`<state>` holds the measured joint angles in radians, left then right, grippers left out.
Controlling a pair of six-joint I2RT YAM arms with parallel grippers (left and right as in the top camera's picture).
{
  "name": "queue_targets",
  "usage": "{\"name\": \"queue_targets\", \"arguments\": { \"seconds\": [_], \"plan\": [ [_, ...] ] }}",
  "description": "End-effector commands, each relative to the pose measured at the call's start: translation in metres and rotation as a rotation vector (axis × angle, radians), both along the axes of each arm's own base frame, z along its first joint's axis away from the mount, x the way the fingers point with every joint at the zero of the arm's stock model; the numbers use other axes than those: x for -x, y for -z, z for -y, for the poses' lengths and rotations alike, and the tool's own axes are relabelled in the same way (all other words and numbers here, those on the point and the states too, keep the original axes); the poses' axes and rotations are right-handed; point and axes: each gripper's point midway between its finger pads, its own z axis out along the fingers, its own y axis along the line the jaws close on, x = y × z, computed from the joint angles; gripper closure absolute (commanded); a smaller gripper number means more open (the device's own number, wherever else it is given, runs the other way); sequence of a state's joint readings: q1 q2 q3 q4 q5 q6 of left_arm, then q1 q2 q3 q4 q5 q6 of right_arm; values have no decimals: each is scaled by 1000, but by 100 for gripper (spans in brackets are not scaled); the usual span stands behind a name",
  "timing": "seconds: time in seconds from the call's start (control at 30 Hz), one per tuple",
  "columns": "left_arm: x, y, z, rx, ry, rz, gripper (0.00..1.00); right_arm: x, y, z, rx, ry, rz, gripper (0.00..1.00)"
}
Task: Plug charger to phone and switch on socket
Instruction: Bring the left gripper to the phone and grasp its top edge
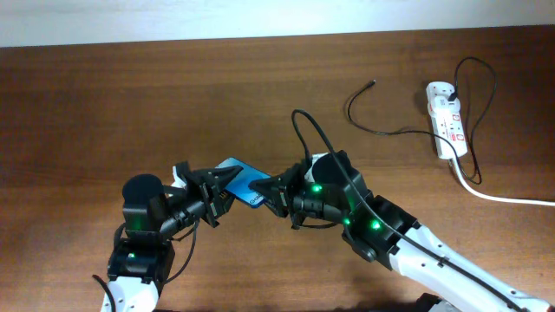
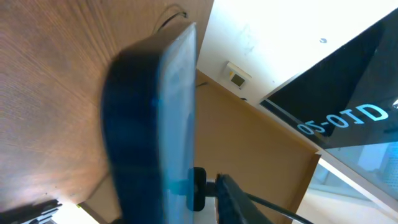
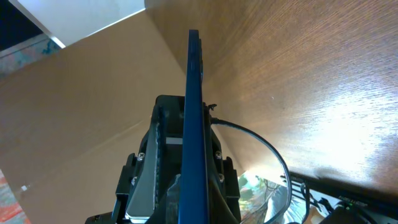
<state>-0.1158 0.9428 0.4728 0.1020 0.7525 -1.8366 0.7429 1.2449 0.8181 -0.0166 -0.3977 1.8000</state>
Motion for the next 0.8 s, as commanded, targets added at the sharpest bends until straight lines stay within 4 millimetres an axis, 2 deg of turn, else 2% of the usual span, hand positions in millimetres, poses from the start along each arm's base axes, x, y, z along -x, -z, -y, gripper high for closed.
{"name": "queue_targets", "arguments": {
  "seconds": [0.0,0.1,0.17,0.3,0.47,0.53,0.6,0.63,0.77],
  "plan": [
    [1,-6,3,8,19,21,80,13,-4,-11,-14,-48,-11,95],
    [1,-6,3,5,26,27,85,12,-4,-11,-11,-41,-9,94],
    [1,-6,3,5,26,27,90,12,-4,-11,-11,-41,-9,90],
    [1,-6,3,4,22,27,98,12,-4,-11,-11,-41,-9,75],
    [-2,-5,0,-14,0,38,100,13,-4,-11,-12,-44,-10,65],
    [-7,-2,-4,-73,-15,90,100,11,-3,-10,6,-54,32,57],
    [-9,5,-10,-141,-31,115,100,0,-2,-5,95,-64,205,48],
    [-10,16,-15,-211,-43,119,100,-6,-1,-1,157,-78,315,36],
    [2,66,-38,-440,-57,18,100,-13,3,5,270,-111,479,18]
  ]
}}
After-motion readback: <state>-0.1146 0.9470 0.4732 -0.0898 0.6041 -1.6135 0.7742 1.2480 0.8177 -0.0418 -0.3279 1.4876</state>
